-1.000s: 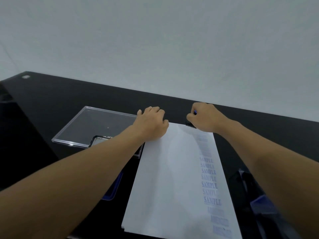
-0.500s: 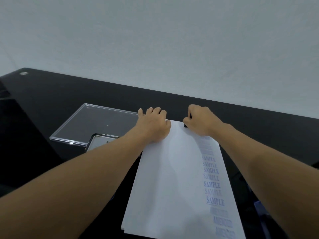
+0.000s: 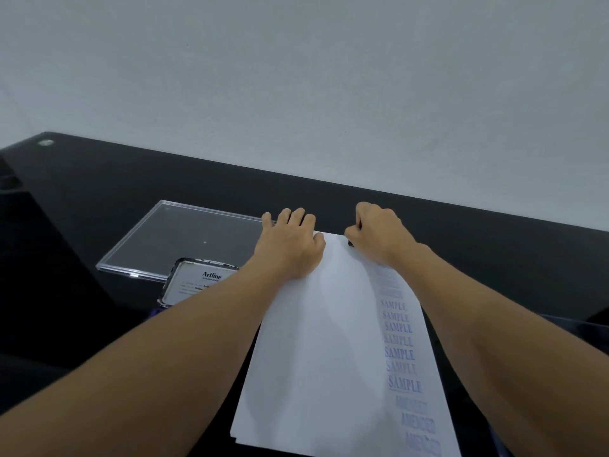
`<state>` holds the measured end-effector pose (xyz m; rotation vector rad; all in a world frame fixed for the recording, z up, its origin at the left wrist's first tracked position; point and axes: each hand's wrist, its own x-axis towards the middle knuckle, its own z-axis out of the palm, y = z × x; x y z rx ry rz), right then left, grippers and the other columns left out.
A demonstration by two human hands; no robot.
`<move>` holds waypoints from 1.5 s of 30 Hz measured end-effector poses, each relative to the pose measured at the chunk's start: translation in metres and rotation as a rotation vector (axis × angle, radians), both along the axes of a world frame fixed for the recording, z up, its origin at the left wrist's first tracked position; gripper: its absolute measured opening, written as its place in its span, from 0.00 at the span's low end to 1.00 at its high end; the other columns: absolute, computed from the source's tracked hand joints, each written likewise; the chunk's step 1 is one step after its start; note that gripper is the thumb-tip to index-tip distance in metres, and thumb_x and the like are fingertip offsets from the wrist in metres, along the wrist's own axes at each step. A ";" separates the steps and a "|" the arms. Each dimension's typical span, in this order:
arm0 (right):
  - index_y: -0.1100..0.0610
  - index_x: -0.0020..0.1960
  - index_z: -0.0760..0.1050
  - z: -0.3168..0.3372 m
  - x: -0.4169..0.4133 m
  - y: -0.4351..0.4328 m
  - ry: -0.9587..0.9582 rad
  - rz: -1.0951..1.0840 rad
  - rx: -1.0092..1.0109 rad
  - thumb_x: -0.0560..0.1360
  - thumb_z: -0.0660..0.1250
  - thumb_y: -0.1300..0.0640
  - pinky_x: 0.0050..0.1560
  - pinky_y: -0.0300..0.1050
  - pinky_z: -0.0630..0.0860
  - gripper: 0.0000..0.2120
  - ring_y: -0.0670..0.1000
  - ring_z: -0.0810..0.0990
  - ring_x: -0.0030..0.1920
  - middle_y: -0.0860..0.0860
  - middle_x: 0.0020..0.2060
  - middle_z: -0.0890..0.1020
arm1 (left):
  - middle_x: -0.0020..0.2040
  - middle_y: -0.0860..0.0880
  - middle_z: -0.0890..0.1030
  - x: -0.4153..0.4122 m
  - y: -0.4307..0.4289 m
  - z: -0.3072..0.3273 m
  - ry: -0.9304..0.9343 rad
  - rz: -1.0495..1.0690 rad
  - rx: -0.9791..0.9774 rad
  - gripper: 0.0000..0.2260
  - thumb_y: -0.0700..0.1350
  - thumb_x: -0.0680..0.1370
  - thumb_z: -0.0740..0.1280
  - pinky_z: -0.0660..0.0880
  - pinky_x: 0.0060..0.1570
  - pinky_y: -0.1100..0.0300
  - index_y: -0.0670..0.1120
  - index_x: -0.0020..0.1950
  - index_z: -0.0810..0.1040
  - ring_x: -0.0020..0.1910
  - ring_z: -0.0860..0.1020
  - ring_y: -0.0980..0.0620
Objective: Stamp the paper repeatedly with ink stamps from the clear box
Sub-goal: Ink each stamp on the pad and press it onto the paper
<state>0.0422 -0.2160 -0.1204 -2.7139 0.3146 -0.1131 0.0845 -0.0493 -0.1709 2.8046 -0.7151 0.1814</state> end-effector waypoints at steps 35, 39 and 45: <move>0.57 0.48 0.72 0.071 -0.045 -0.014 -0.099 0.013 -0.040 0.79 0.61 0.54 0.36 0.47 0.72 0.06 0.51 0.76 0.38 0.52 0.41 0.78 | 0.73 0.46 0.68 -0.018 0.013 0.082 0.122 -0.036 -0.024 0.21 0.52 0.81 0.54 0.60 0.70 0.43 0.44 0.71 0.67 0.72 0.63 0.45; 0.57 0.48 0.72 0.086 -0.059 -0.011 -0.117 -0.001 -0.058 0.79 0.62 0.54 0.41 0.50 0.76 0.07 0.54 0.78 0.41 0.52 0.42 0.78 | 0.73 0.46 0.68 -0.034 0.018 0.099 0.105 -0.040 -0.034 0.22 0.52 0.81 0.53 0.61 0.70 0.44 0.44 0.72 0.67 0.72 0.63 0.45; 0.58 0.47 0.73 0.112 -0.086 -0.003 -0.148 0.004 -0.065 0.79 0.62 0.54 0.41 0.51 0.77 0.07 0.55 0.79 0.42 0.53 0.43 0.79 | 0.74 0.47 0.68 -0.060 0.032 0.125 0.105 -0.036 -0.062 0.22 0.52 0.81 0.54 0.61 0.71 0.44 0.44 0.73 0.66 0.73 0.63 0.45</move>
